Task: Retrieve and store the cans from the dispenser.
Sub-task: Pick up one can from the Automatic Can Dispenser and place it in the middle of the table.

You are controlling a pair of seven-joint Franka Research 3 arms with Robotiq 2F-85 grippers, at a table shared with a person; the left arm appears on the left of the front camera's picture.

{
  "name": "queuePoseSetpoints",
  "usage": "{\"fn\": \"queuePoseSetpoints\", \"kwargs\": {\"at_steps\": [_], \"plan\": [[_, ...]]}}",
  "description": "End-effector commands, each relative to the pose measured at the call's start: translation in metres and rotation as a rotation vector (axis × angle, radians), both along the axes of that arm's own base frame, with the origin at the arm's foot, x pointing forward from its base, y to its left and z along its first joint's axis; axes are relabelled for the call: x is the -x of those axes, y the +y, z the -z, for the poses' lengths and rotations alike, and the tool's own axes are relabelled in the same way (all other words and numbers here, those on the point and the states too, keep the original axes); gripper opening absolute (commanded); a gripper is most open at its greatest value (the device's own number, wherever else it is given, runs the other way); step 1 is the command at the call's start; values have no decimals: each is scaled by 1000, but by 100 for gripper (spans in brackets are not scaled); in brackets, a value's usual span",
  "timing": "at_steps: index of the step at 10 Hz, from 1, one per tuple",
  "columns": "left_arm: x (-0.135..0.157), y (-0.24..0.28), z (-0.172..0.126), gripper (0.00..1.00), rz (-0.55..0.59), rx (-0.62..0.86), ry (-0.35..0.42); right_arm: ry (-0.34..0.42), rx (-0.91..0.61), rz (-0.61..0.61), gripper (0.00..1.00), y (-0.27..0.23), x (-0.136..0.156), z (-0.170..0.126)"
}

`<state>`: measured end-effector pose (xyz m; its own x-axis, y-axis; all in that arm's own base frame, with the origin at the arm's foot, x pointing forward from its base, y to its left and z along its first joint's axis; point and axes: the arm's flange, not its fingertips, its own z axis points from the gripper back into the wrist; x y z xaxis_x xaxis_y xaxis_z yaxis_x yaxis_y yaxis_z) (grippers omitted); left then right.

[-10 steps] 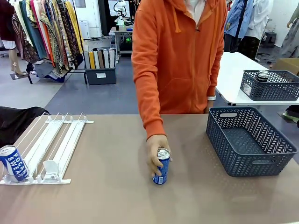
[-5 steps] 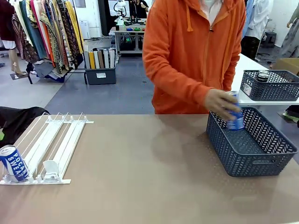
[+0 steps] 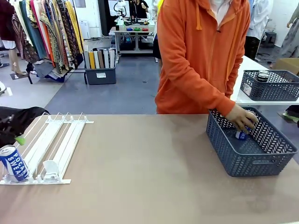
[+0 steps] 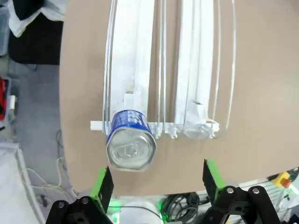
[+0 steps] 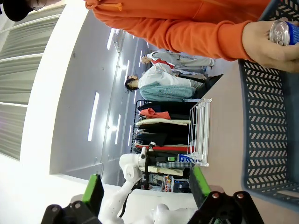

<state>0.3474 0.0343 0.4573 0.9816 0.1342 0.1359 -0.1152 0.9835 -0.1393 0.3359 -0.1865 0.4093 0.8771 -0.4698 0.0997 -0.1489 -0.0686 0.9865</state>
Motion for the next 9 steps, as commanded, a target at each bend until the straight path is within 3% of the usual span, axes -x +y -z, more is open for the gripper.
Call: {"fn": "queuePoseSetpoints", "kwargs": {"at_steps": [1, 6, 9], "plan": [[-8, 5, 15, 100, -3, -12, 49, -7, 8, -15, 100, 0, 1, -1], [-21, -6, 34, 100, 2, -91, 126, -7, 8, -15, 100, 0, 1, -1], [-24, -7, 36, 100, -37, -131, 119, -7, 8, -15, 100, 0, 1, -1]]}}
